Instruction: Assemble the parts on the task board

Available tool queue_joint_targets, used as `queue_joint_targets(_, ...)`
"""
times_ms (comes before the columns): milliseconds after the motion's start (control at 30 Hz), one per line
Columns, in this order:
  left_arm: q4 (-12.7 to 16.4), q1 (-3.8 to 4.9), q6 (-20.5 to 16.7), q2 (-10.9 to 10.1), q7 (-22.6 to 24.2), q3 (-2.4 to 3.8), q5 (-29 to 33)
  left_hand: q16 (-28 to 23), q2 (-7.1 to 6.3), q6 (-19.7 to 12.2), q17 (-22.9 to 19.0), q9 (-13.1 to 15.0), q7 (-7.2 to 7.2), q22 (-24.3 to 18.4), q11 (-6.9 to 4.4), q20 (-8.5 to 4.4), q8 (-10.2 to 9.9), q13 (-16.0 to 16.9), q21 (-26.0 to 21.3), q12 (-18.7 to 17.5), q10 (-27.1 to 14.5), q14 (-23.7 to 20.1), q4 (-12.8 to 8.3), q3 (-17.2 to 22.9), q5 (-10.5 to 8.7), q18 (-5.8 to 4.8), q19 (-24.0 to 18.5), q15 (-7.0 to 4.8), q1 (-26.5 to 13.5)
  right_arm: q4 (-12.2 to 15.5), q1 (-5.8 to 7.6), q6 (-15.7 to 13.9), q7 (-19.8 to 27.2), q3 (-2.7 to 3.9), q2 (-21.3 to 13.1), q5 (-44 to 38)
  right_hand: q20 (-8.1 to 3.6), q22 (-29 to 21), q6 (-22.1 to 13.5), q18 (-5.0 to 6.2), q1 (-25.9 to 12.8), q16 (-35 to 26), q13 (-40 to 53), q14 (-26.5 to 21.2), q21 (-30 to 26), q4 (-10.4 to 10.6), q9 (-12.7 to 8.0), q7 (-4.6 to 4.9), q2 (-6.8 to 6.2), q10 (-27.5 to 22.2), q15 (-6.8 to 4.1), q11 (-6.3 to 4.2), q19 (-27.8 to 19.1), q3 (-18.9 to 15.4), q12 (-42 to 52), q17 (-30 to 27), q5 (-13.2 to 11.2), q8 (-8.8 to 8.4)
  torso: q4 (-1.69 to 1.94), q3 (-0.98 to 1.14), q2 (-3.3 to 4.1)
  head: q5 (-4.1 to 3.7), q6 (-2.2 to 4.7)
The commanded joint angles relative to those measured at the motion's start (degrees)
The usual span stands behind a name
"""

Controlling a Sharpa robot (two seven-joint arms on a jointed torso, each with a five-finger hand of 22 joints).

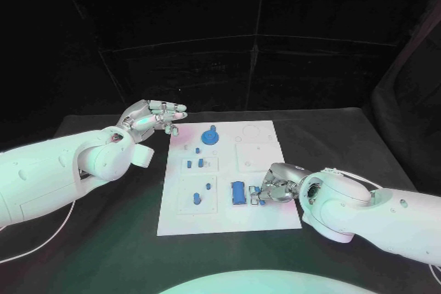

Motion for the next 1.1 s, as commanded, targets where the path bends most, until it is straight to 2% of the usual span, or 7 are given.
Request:
queue_joint_targets(33, 0.11, 0.11, 0.83, 0.03, -0.03, -0.02, 0.2, -0.21, 0.0, -0.03, -0.09, -0.07, 0.3, -0.06, 0.0, 0.13, 0.39, -0.06, -0.26, 0.34, -0.26, -0.41, -0.28, 0.02, 0.04, 0.83, -0.4, 0.05, 0.39, -0.23, 0.08, -1.16, -0.17, 0.02, 0.15, 1.63, -0.3, 9.41, 0.17, -0.58, -0.73, 0.4, 0.07, 4.14, 0.24, 0.47, -0.04, 0.18, -0.37, 0.25, -0.13, 0.18, 1.55, -0.39, 0.07, 4.96, 0.27, -0.32, 0.04, -0.03, -0.01, 0.02, 0.03)
queue_joint_targets(533, 0.23, 0.13, 1.12, -0.01, -0.31, -0.09, 0.2, -0.23, 0.05, -0.03, -0.14, -0.08, 0.32, -0.05, 0.02, 0.12, 0.4, -0.07, -0.25, 0.37, -0.29, -0.45, -0.31, 0.07, 0.03, 0.82, -0.43, 0.05, 0.41, -1.28, 0.09, -0.75, -0.31, 0.02, 1.31, 1.52, -0.27, 9.41, 0.23, -0.58, -1.59, 0.34, 0.06, 4.13, 0.24, 0.74, -0.01, 0.23, -0.66, 0.23, -0.09, 0.22, 1.55, -1.06, -0.13, 4.89, 0.05, -0.33, 0.01, -0.06, -0.05, 0.09, -0.09)
queue_joint_targets(733, 0.27, 0.13, 1.12, -0.03, -0.31, -0.09, 0.2, -0.26, 0.04, -0.06, -0.19, -0.09, 0.34, -0.05, 0.05, 0.13, 0.38, -0.08, -0.25, 0.37, -0.34, -0.5, -0.31, 0.07, 0.03, 0.81, -0.48, 0.07, 0.36, -1.49, 0.09, -0.69, -0.34, 0.02, 1.73, 0.56, -0.21, 9.36, 0.2, -0.56, -2.77, 0.23, 0.04, 4.09, 0.18, 0.82, 0.02, 0.32, -1.26, 0.15, -0.02, 0.31, 1.49, -2.2, -0.39, 4.78, -0.59, -0.39, 0.04, -0.02, -0.03, 0.15, -0.11)
queue_joint_targets(800, 0.28, 0.13, 1.12, -0.04, -0.3, -0.09, 0.2, -0.26, 0.04, -0.06, -0.19, -0.09, 0.34, -0.05, 0.05, 0.13, 0.38, -0.08, -0.25, 0.37, -0.34, -0.5, -0.31, 0.07, 0.03, 0.81, -0.48, 0.07, 0.36, -1.6, 0.09, -0.7, -0.37, 0.02, 1.84, 0.22, -0.16, 9.31, 0.24, -0.55, -3.83, 0.17, 0.06, 4.07, 0.14, 0.84, 0.06, 0.32, -1.45, 0.13, 0.03, 0.33, 1.45, -3.1, -0.52, 4.7, -2.8, -0.38, 0.01, -0.03, -0.05, 0.16, -0.1)
queue_joint_targets(900, 0.3, 0.14, 1.12, -0.06, -0.3, -0.09, 0.2, -0.26, 0.04, -0.06, -0.19, -0.09, 0.34, -0.05, 0.05, 0.13, 0.38, -0.08, -0.25, 0.37, -0.34, -0.5, -0.31, 0.07, 0.03, 0.81, -0.48, 0.07, 0.36, -1.76, 0.1, -0.82, -0.41, 0.02, 1.99, -0.26, -0.1, 9.11, 0.16, -0.48, -5.37, -0.07, -0.09, 4.0, -0.03, 0.79, 0.15, 0.37, -1.66, -0.02, 0.07, 0.39, 1.28, -4.67, -1.03, 4.42, -8.42, -0.41, 0.01, -0.05, -0.06, 0.17, -0.1)
queue_joint_targets(1000, 0.31, 0.14, 1.12, -0.06, -0.29, -0.09, 0.2, -0.26, 0.04, -0.06, -0.19, -0.09, 0.34, -0.05, 0.05, 0.13, 0.38, -0.08, -0.25, 0.37, -0.34, -0.5, -0.31, 0.07, 0.03, 0.81, -0.48, 0.07, 0.36, -1.82, 0.1, -0.91, -0.44, 0.02, 2.13, -0.66, -0.06, 8.99, 0.05, -0.44, -5.98, -0.19, -0.16, 3.97, -0.14, 0.77, 0.23, 0.42, -1.66, -0.12, 0.12, 0.45, 1.17, -5.53, -1.34, 4.28, -10.78, -0.44, -0.02, -0.05, -0.01, 0.18, -0.03)
queue_joint_targets(1100, 0.32, 0.14, 1.11, -0.06, -0.3, -0.09, 0.2, -0.26, 0.04, -0.06, -0.19, -0.09, 0.34, -0.05, 0.05, 0.13, 0.38, -0.08, -0.25, 0.37, -0.34, -0.5, -0.31, 0.07, 0.03, 0.81, -0.48, 0.07, 0.36, -1.84, 0.1, -0.97, -0.44, 0.02, 2.26, -0.97, -0.03, 8.99, 0.02, -0.44, -6.42, -0.27, -0.12, 3.96, -0.15, 0.8, 0.29, 0.44, -1.69, -0.15, 0.13, 0.47, 1.16, -6.14, -1.42, 4.2, -11.82, -0.43, 0.0, -0.02, 0.02, 0.17, -0.1)
